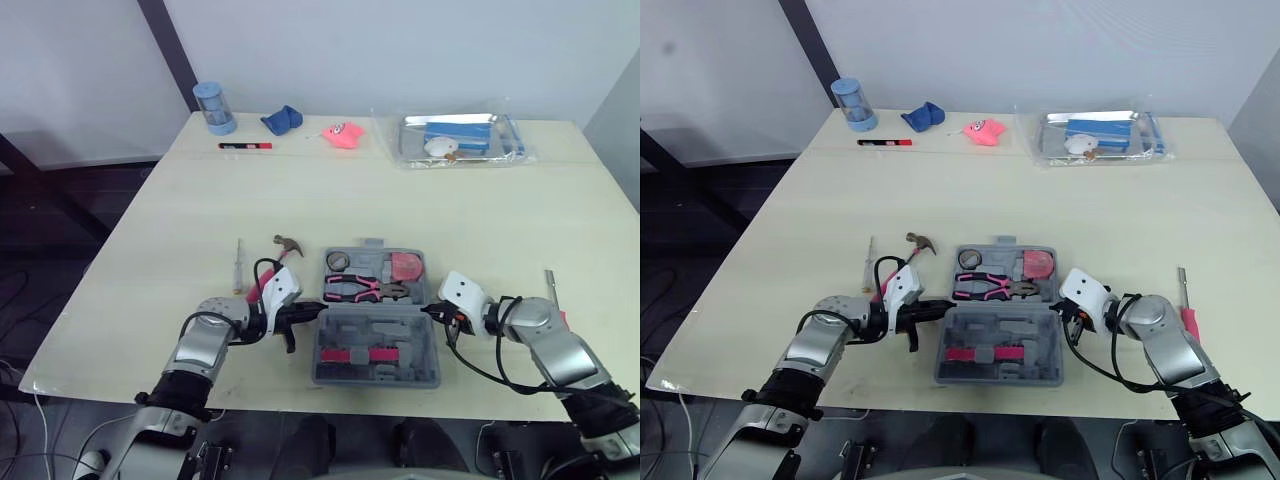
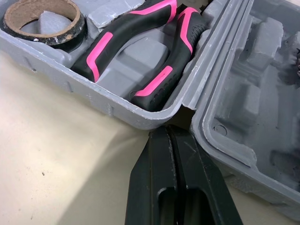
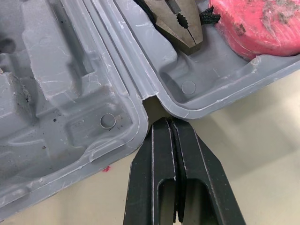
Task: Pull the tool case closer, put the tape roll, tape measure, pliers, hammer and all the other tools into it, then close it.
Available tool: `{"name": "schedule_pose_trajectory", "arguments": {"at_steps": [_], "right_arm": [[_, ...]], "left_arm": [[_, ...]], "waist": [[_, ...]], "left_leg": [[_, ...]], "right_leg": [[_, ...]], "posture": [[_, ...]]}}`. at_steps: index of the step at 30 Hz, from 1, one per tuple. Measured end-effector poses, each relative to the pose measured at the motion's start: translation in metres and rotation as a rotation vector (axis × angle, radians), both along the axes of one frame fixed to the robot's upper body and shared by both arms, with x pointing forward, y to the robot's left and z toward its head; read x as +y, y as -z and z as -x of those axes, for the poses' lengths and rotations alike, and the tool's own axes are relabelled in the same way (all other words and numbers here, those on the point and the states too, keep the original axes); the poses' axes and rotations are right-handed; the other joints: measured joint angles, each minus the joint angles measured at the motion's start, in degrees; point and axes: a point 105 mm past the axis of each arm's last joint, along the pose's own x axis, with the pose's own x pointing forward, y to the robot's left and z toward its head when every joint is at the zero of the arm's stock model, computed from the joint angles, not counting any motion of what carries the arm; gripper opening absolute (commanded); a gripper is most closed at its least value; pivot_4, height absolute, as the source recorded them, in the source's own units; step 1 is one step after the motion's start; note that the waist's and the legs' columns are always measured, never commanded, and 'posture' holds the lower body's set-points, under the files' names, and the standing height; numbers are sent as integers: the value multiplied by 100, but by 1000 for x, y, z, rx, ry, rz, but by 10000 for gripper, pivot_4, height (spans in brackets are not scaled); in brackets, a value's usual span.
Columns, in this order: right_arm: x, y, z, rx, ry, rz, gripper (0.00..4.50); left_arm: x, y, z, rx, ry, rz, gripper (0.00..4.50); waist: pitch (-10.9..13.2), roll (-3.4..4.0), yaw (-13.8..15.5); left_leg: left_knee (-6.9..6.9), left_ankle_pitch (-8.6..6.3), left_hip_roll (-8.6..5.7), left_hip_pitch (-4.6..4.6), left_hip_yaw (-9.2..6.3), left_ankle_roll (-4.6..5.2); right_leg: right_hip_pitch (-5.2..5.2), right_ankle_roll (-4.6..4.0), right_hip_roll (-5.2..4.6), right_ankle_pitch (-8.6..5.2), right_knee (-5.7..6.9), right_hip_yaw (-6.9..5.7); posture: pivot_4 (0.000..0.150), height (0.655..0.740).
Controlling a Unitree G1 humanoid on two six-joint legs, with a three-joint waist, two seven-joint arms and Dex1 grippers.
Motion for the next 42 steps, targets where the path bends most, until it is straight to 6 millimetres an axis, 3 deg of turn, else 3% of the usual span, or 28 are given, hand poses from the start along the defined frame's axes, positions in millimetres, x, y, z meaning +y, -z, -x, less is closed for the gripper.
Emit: {"name": "schedule_pose_trajectory", "arguments": {"at_steps": [6, 11, 15, 18, 21, 22, 23, 28, 32, 36, 42], "right_arm": [[-21, -1, 7, 14, 46, -3, 191], [-49, -19, 13, -26, 149, -119, 191], [-53, -44, 25, -134, 165, -308, 13023], [-65, -47, 44, -158, 181, -368, 29448], [-75, -49, 67, -176, 212, -415, 42025], [-81, -49, 77, -181, 241, -428, 43944], [-97, -48, 94, -175, 305, -428, 43944], [-124, -47, 136, -160, 441, -403, 43944], [-140, -49, 152, -178, 508, -377, 43944], [-148, -49, 154, -191, 530, -371, 43944], [-140, -57, 138, -225, 464, -390, 43944]], "left_arm": [[15, 1, 5, 2, -51, 38, 0], [40, -10, 10, -25, -179, 138, 0], [55, -28, 23, -37, -268, 265, 13127], [75, -36, 35, -48, -354, 311, 29589], [88, -43, 53, -50, -398, 351, 41890], [96, -43, 61, -42, -423, 351, 43881], [114, -41, 75, -25, -486, 340, 43881], [146, -40, 105, -9, -588, 314, 43881], [161, -36, 117, 2, -628, 293, 43881], [165, -34, 118, 11, -636, 296, 43881], [159, -42, 102, -2, -619, 318, 43881]], "waist": [[4, 1, -21], [6, 1, -25], [6, 1, -28], [9, 3, -19], [11, 5, -12], [11, 6, -11], [11, 6, -11], [16, 9, -13], [16, 10, -16], [16, 8, -22], [16, 9, -21]], "left_leg": [[-3, 0, 3, -3, -1, 0], [-3, -1, 8, -19, 0, 1], [-5, -1, 15, -28, -4, 1], [-6, -3, 14, -32, -4, 5], [-9, -11, 13, -28, -5, 18], [-16, -11, 13, -29, -5, 19], [-36, -11, 13, -23, -2, 19], [-58, -12, 14, 26, 9, 19], [-67, -12, 14, 30, 13, 19], [-70, -12, 15, 26, 14, 19], [-75, -12, 16, 24, 11, 19]], "right_leg": [[-5, 0, 0, 0, 0, 1], [-22, 0, -2, 0, 3, 4], [-26, -1, -15, 0, 0, 12], [-27, -1, -28, 0, -2, 16], [-24, -1, -34, -1, -4, 19], [-25, -2, -34, -1, -9, 19], [-23, -2, -35, -2, -22, 22], [16, -4, -39, -3, -30, 25], [19, -4, -38, -3, -41, 27], [19, -3, -39, -2, -56, 26], [19, -3, -40, -2, -61, 24]], "posture": [[1500, 7400], [1500, 7400], [1500, 7400], [1500, 7400], [1500, 7400], [1500, 7400], [1500, 7400], [1500, 7400], [1500, 7400], [1500, 7400], [1500, 7400]]}}
